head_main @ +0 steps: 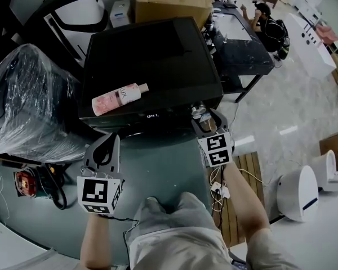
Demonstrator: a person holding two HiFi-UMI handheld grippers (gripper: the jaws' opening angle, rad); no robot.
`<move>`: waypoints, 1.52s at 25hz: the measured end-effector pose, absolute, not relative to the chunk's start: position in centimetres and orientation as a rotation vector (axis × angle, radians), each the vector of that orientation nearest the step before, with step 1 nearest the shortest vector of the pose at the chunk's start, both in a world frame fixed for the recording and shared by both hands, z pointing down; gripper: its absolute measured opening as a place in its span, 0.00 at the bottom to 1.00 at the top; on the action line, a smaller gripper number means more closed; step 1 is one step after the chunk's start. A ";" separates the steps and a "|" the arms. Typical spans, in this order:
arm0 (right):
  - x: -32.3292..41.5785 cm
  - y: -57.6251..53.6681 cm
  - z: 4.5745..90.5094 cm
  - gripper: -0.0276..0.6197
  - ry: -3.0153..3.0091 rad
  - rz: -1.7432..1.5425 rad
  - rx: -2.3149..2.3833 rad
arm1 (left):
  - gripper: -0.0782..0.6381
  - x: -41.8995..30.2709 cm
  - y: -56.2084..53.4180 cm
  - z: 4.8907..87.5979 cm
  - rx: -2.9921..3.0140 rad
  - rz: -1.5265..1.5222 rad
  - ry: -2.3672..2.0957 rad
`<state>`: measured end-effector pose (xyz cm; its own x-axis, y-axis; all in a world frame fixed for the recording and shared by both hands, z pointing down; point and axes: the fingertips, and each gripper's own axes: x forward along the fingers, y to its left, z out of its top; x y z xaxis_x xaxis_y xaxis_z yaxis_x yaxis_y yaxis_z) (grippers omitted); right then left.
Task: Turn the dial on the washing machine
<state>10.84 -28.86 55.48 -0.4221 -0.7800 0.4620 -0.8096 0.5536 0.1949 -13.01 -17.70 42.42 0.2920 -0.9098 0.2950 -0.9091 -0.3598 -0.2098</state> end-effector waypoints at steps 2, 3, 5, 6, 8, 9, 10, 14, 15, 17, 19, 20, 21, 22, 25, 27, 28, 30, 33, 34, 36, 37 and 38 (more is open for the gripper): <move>10.8 -29.4 56.6 0.48 -2.260 0.058 1.271 | 0.13 -12.9 -17.8 43.4 -2.533 -0.583 1.778; 10.8 -29.7 57.1 0.49 -2.249 0.048 1.267 | 0.13 -13.0 -17.9 43.8 -2.538 -0.586 1.778; 10.8 -30.4 58.1 0.49 -2.229 0.033 1.265 | 0.13 -13.1 -18.0 44.7 -2.543 -0.596 1.778; 10.8 -30.7 58.5 0.49 -2.221 0.027 1.267 | 0.13 -13.3 -18.1 45.1 -2.543 -0.600 1.780; 10.8 -31.3 59.2 0.49 -2.203 0.006 1.269 | 0.13 -13.7 -18.3 45.9 -2.542 -0.608 1.788; 10.7 -31.5 59.4 0.49 -2.194 -0.011 1.270 | 0.13 -13.9 -18.3 46.2 -2.545 -0.607 1.794; 10.7 -31.6 59.7 0.49 -2.186 -0.026 1.273 | 0.13 -14.0 -18.4 46.5 -2.552 -0.602 1.800; 10.9 -32.5 59.9 0.49 -2.139 -0.074 1.327 | 0.13 -14.4 -18.7 47.4 -2.586 -0.573 1.809; 10.9 -32.6 60.0 0.49 -2.128 -0.075 1.344 | 0.13 -14.5 -18.7 47.5 -2.585 -0.576 1.808; 10.9 -32.7 60.2 0.49 -2.119 -0.058 1.383 | 0.13 -14.8 -18.7 47.9 -2.587 -0.581 1.815; 10.9 -32.7 60.3 0.49 -2.149 0.002 1.428 | 0.13 -15.1 -18.8 48.2 -2.596 -0.583 1.828; 11.1 -32.8 60.5 0.49 -2.174 0.049 1.449 | 0.13 -15.1 -18.8 48.4 -2.602 -0.584 1.832; 11.3 -32.8 60.6 0.48 -2.198 0.101 1.467 | 0.13 -15.1 -18.8 48.5 -2.607 -0.585 1.833; 11.6 -32.9 60.8 0.48 -2.216 0.153 1.483 | 0.13 -15.0 -18.8 48.5 -2.612 -0.586 1.830; 12.1 -33.0 61.0 0.48 -2.251 0.304 1.525 | 0.13 -14.8 -18.7 48.5 -2.620 -0.596 1.820; 12.1 -33.1 60.9 0.48 -2.279 0.403 1.560 | 0.13 -14.8 -18.7 48.4 -2.623 -0.599 1.823; 12.2 -33.1 60.9 0.49 -2.296 0.456 1.581 | 0.13 -14.7 -18.7 48.4 -2.628 -0.598 1.823; 12.5 -33.1 60.9 0.49 -2.332 0.573 1.622 | 0.13 -14.4 -18.7 48.5 -2.645 -0.596 1.817; 12.7 -33.2 61.0 0.49 -2.389 0.762 1.655 | 0.13 -14.1 -18.6 48.8 -2.661 -0.605 1.807; 12.7 -33.2 61.0 0.49 -2.401 0.815 1.660 | 0.13 -14.0 -18.6 48.8 -2.665 -0.609 1.802; 13.0 -33.2 61.1 0.49 -2.411 0.911 1.674 | 0.13 -13.6 -18.6 48.8 -2.672 -0.617 1.789; 13.1 -33.2 61.2 0.49 -2.416 0.972 1.686 | 0.13 -13.4 -18.5 48.7 -2.674 -0.619 1.784; 13.3 -33.1 61.3 0.49 -2.420 1.047 1.700 | 0.13 -13.4 -18.5 48.6 -2.674 -0.621 1.781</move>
